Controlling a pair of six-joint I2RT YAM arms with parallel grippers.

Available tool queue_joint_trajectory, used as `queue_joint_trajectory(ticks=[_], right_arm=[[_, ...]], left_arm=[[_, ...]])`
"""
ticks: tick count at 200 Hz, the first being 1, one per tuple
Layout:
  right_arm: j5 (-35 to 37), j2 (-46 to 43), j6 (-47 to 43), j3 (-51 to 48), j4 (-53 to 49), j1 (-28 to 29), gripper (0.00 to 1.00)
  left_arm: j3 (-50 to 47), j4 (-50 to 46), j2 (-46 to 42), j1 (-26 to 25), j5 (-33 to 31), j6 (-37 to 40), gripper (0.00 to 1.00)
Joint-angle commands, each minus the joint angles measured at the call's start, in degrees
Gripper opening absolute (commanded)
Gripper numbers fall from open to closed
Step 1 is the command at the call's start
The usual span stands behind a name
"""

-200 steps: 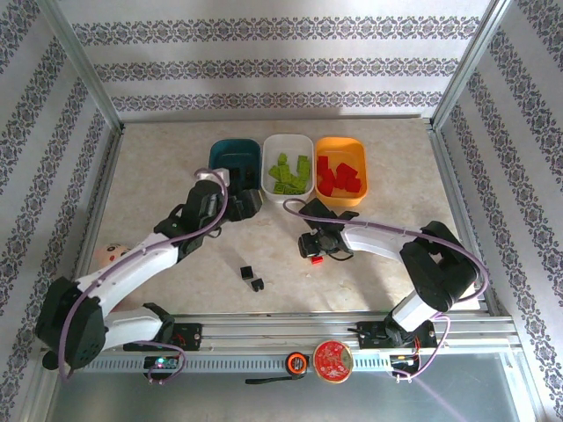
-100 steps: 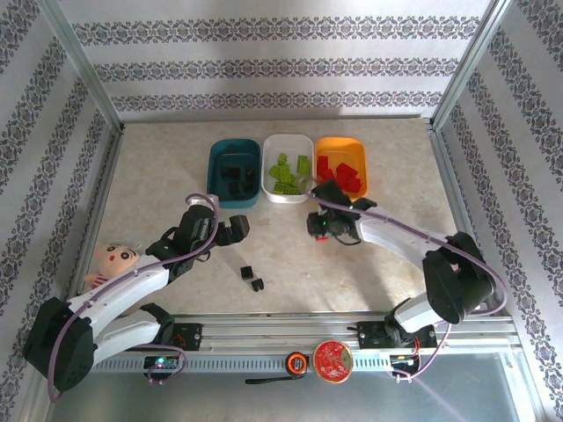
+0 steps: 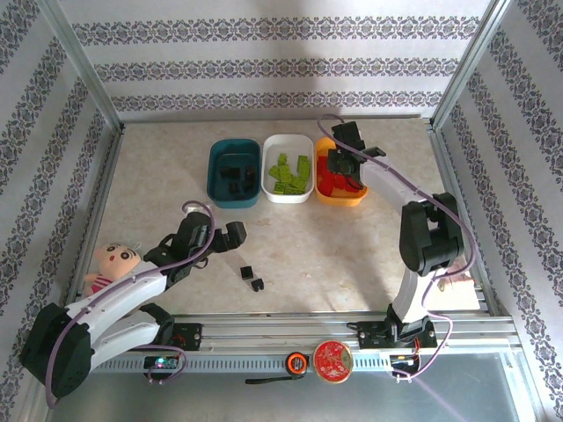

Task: Sort the legos into containers by color
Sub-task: Place the lego in the container.

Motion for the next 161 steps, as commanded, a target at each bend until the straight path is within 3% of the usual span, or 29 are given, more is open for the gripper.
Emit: queue_joint_trajectory(ticks=[1, 19, 43, 98, 161], right_arm=[[3.21, 2.06, -0.07, 3.72, -2.43, -0.64, 0.46], [3.2, 2.12, 0.61, 4.71, -2.99, -0.92, 0.66], [1.97, -0.51, 1.19, 3.51, -2.03, -0.57, 0.76], [-5.08, -10.5, -1.46, -4.69, -0.49, 7.16, 0.83], [-15.33, -14.32, -8.75, -16.55, -0.37, 27.22, 0.85]], left_arm=[[-1.13, -2.63, -1.68, 0.12, -1.01, -1.25, 1.0], [-1.5, -3.07, -2.7, 0.15, -1.37, -1.44, 1.0], [-1.64, -3.75, -3.92, 0.11, -2.33, -1.33, 1.0], [-1.98, -5.31, -7.62, 0.13, -5.2, -1.77, 1.0], [-2.8, -8.65, -14.5, 0.15, -11.47, -1.92, 1.0]])
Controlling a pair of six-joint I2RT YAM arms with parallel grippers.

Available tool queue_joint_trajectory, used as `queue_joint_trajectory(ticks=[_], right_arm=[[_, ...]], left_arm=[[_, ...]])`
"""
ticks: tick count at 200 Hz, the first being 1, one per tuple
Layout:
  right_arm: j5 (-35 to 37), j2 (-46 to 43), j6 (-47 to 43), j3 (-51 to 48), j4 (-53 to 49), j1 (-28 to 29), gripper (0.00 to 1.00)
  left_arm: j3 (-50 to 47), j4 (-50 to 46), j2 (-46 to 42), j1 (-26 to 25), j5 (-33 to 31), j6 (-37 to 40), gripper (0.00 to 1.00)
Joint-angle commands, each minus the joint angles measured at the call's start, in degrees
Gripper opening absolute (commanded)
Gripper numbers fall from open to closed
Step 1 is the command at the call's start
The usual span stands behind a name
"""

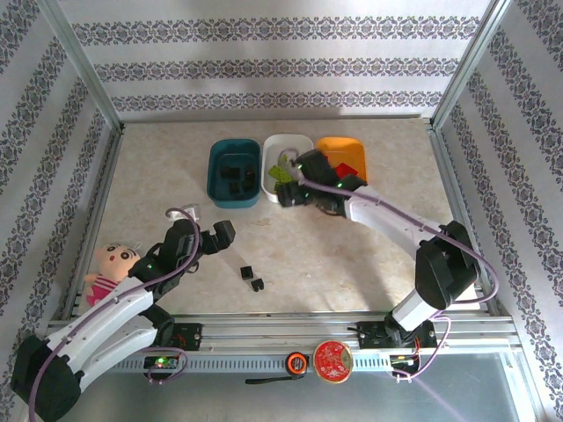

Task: Sort the legos into containers by color
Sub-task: Place the lego in the container, then pick up the lego from the bottom-center of the table.

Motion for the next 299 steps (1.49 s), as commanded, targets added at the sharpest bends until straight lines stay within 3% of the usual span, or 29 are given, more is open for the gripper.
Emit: queue_joint_trajectory(ticks=[1, 74, 151, 211, 257, 299], right_arm=[[-5.2, 0.17, -2.97, -4.05, -0.62, 6.02, 0.85], [-6.95, 10.15, -2.01, -3.82, 1.5, 19.6, 0.85], [-5.8, 18.34, -4.3, 2.0, 2.05, 23.78, 0.83], [-7.09, 20.43, -5.28, 2.01, 1.86, 24.28, 0.63], [-7.96, 18.46, -4.2, 1.34, 3.96, 23.59, 0.42], [-9.45, 14.15, -3.22, 2.21, 6.61, 20.05, 0.35]], left_arm=[[-1.04, -3.15, -2.35, 0.12, -4.24, -0.7, 1.0], [-1.07, -7.31, -6.29, 0.22, -8.77, -1.08, 1.0], [-0.83, -12.13, -9.76, 0.26, -13.33, -2.3, 1.0], [-0.85, -12.81, -10.37, 0.22, -13.59, -2.1, 1.0], [-0.7, -12.65, -10.28, 0.23, -13.66, -1.8, 1.0], [-0.21, -13.67, -10.45, 0.27, -13.58, -1.75, 1.0]])
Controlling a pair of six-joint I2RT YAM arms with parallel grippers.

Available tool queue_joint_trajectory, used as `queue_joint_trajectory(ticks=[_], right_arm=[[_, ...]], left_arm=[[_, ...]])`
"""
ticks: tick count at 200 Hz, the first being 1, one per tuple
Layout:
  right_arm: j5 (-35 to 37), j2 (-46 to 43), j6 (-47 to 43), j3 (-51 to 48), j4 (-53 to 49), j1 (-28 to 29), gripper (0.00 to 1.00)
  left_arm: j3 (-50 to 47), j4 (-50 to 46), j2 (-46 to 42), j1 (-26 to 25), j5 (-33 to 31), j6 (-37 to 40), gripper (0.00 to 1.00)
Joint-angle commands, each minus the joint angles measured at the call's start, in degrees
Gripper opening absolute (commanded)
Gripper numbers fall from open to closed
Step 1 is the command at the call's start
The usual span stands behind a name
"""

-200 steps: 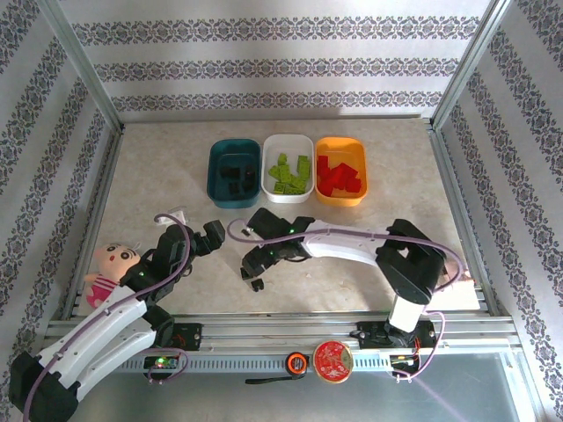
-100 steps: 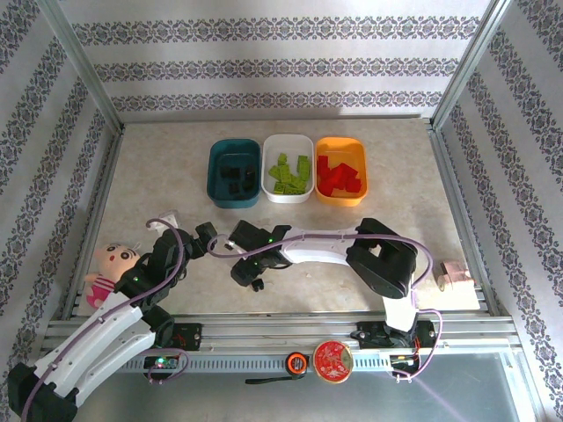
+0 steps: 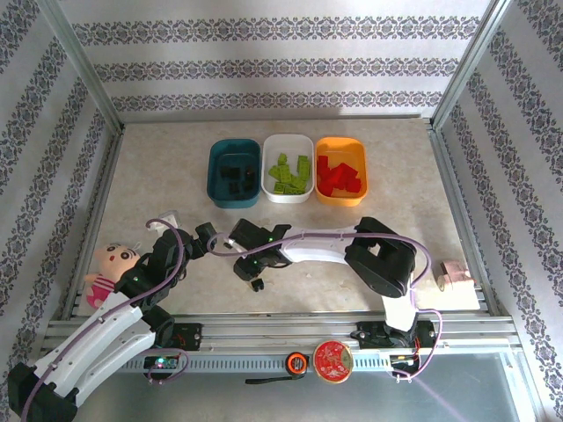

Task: Sort the legos into containers by color
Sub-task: Pick up the lego from the bottom-center of the table, then place the lego in the container.

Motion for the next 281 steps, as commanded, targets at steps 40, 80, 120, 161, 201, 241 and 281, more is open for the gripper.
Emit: queue_joint_trajectory(ticks=[40, 80, 120, 161, 201, 241, 281], right_arm=[[-0.78, -6.58, -1.11, 6.94, 3.73, -8.99, 0.35], [1.22, 3.92, -1.4, 24.32, 1.53, -14.86, 0.35], [2.16, 17.78, 1.29, 42.76, -2.87, -17.99, 0.36], [2.26, 27.1, 3.92, 55.54, -5.16, -19.13, 0.4], [2.88, 29.53, 5.77, 61.07, -7.15, -19.68, 0.76], [3.44, 23.07, 6.56, 53.65, -3.49, -20.2, 0.83], [3.66, 10.38, 8.8, 33.96, 5.91, -21.6, 0.85]], left_arm=[[0.46, -2.97, -1.2, 0.2, -1.32, -0.29, 1.0], [0.52, -1.91, -1.19, 0.21, 0.18, 0.31, 1.0], [1.22, -2.12, 0.11, 0.22, 2.7, 1.39, 1.0], [0.97, -0.88, 2.94, 0.22, 5.28, 1.55, 1.0], [1.91, 0.03, 4.59, 0.21, 6.93, 3.46, 1.0], [3.49, 1.67, 8.44, 0.19, 13.08, 6.53, 1.0], [6.87, 2.6, 17.2, -0.21, 21.64, 9.22, 0.99]])
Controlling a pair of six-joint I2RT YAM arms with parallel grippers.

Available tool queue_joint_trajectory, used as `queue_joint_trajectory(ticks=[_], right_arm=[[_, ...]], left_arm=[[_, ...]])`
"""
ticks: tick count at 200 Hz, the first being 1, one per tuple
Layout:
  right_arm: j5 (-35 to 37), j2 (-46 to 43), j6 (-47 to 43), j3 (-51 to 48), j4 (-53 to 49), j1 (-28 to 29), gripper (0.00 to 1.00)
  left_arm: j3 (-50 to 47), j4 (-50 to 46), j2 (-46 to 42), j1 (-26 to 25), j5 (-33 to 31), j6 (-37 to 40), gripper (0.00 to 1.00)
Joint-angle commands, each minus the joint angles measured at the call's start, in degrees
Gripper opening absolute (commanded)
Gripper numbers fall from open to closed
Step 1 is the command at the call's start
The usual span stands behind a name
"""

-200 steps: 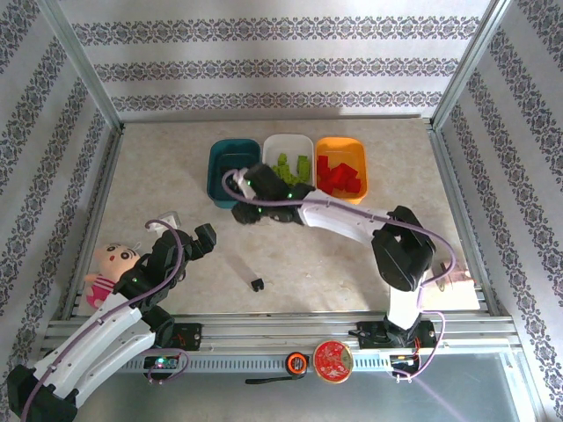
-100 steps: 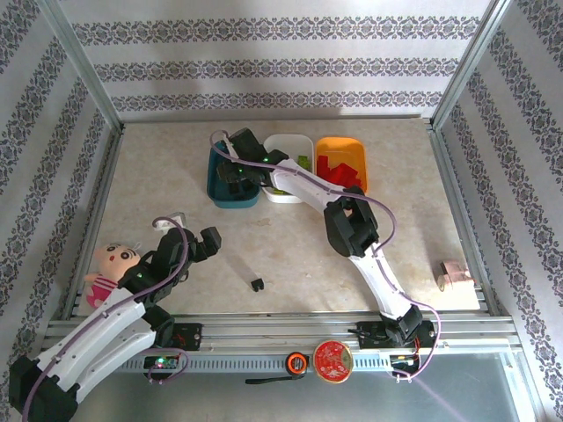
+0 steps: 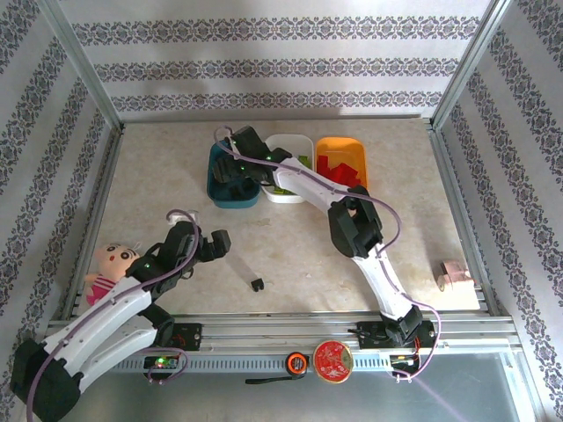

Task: Sort the legos into containers by color
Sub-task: Place the lego in the container, then pick up the lego from the middle-left of the table.

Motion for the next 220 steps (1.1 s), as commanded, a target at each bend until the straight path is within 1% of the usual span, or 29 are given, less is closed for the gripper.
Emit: queue_joint_trajectory(ticks=[1, 18, 42, 58, 87, 101, 118, 138, 149, 174, 190, 220], right_arm=[[1.19, -9.52, 2.36, -9.07, 7.38, -1.64, 0.85], [1.21, -15.25, 3.56, -18.92, 10.75, -2.61, 0.85], [1.5, -22.61, 5.19, -30.92, 14.31, -4.56, 0.86], [1.05, -26.37, 6.14, -37.06, 15.22, -6.02, 0.86], [2.18, -31.48, 6.19, -44.84, 15.95, -7.2, 0.86], [2.98, -33.19, 6.01, -47.22, 15.91, -7.6, 0.86], [3.11, -34.88, 6.24, -49.68, 15.94, -8.14, 0.86], [3.33, -36.32, 6.42, -51.53, 16.17, -8.74, 0.87], [3.3, -36.88, 6.53, -52.21, 16.39, -8.91, 0.87], [3.32, -37.66, 6.67, -52.79, 16.61, -9.18, 0.87], [3.26, -37.99, 6.86, -52.76, 16.7, -9.35, 0.87], [3.2, -38.17, 6.91, -52.79, 16.72, -9.75, 0.87]], left_arm=[[2.91, 2.5, 3.96, -0.32, 6.88, 3.29, 0.99], [4.17, 2.87, 6.9, -2.29, 8.21, 4.38, 0.99], [6.98, 1.62, 11.06, -6.62, 8.6, 7.34, 0.99], [9.5, -0.19, 15.03, -10.83, 8.41, 9.94, 0.98], [12.81, -2.25, 22.89, -17.48, 8.26, 11.54, 0.91], [13.42, -2.34, 25.49, -19.59, 8.88, 11.86, 0.88], [13.98, -3.13, 27.66, -22.34, 8.55, 12.73, 0.87], [15.09, -5.39, 30.86, -25.2, 6.56, 13.39, 0.8], [15.39, -6.17, 32.45, -26.24, 5.79, 13.43, 0.74], [15.58, -5.91, 34.71, -27.72, 5.21, 13.21, 0.68], [16.02, -5.25, 35.95, -28.59, 5.49, 13.34, 0.61], [17.51, -6.23, 39.01, -30.21, 5.06, 13.56, 0.56]])
